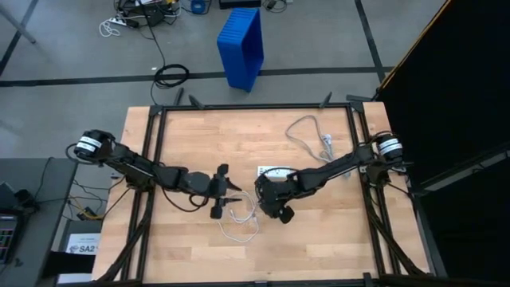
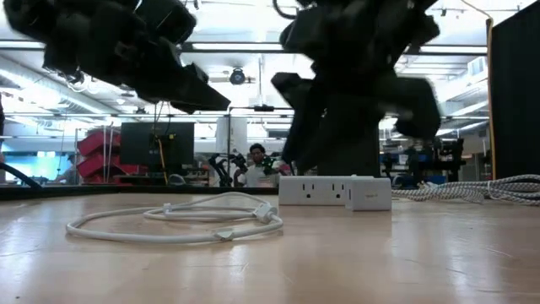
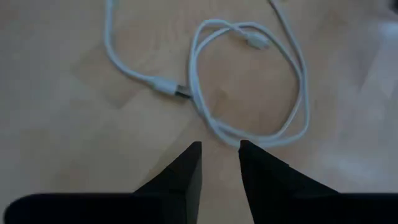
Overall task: Insert USB
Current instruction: Insert the white charger cable into the white charger adapter
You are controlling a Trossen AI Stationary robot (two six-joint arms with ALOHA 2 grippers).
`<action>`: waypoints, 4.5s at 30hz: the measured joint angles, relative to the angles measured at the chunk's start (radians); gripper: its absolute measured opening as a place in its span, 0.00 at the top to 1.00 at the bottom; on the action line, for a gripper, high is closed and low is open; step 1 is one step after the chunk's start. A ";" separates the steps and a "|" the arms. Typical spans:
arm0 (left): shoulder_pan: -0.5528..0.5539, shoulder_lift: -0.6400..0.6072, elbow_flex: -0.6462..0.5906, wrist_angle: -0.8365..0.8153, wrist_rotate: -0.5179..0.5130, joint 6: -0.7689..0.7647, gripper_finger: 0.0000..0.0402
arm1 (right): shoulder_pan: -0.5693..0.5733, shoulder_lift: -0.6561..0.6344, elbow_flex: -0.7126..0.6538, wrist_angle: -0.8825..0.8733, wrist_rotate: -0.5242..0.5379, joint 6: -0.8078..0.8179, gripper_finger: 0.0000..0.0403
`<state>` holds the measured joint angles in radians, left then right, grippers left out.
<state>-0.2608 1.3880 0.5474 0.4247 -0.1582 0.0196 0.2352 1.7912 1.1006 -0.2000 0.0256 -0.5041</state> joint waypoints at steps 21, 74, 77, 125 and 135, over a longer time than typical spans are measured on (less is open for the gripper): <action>0.019 0.439 0.545 -0.562 0.276 0.311 0.66 | 0.000 -0.379 -0.369 0.374 -0.010 0.206 0.92; 0.058 0.226 0.604 -0.800 -0.056 0.415 0.99 | -0.009 -0.381 -0.370 0.402 0.012 0.196 0.93; 0.063 0.137 0.604 -0.883 -0.305 0.321 1.00 | -0.009 -0.380 -0.371 0.433 0.012 0.196 0.94; 0.069 -0.132 0.127 -0.357 -0.138 -0.343 1.00 | -0.261 -0.153 -0.279 0.851 0.128 0.165 0.93; 0.091 -0.132 -0.286 0.641 -0.067 -0.326 1.00 | -0.355 -0.158 -0.078 0.607 -0.091 0.215 0.93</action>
<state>-0.1695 1.2562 0.2614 1.0661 -0.2256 -0.3064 -0.1194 1.6336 1.0230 0.4073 -0.0654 -0.2894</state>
